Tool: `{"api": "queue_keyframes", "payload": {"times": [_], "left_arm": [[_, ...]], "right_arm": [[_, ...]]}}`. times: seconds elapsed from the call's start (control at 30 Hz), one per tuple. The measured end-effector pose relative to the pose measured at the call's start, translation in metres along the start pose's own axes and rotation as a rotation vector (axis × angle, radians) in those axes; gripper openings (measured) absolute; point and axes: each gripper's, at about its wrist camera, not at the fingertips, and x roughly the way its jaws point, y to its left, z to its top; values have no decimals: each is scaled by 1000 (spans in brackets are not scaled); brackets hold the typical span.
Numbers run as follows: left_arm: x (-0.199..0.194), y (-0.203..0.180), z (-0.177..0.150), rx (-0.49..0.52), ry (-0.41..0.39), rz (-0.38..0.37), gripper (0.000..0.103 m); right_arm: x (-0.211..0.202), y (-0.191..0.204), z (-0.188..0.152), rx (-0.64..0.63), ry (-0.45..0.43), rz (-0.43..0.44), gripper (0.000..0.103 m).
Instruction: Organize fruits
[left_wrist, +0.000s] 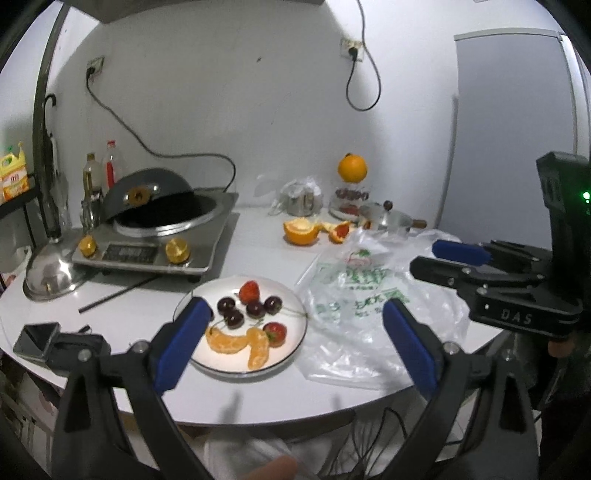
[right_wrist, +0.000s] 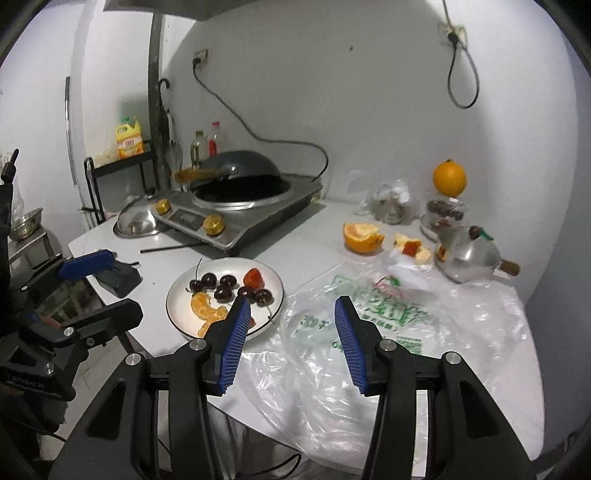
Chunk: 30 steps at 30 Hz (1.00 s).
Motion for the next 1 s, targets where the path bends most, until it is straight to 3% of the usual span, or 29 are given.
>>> {"api": "queue_keyframes", "payload": {"times": [0.37,0.53,0.73,1.0], "left_arm": [[-50,-29,41,42,-151,98,96],[-69,-33,61,16,-211,139,96],[-85,-37,75,9,-254,190,102],[-107,-38,95,15,-307,200,102]], "right_arm": [[-68,-3,27,-35,-171,-54,61],[-94,-6,39,-17,-246,-57,65],[-113,-13,47,6,-288,-74,67],[-130,-18,60,7,-336,-101,69]]}}
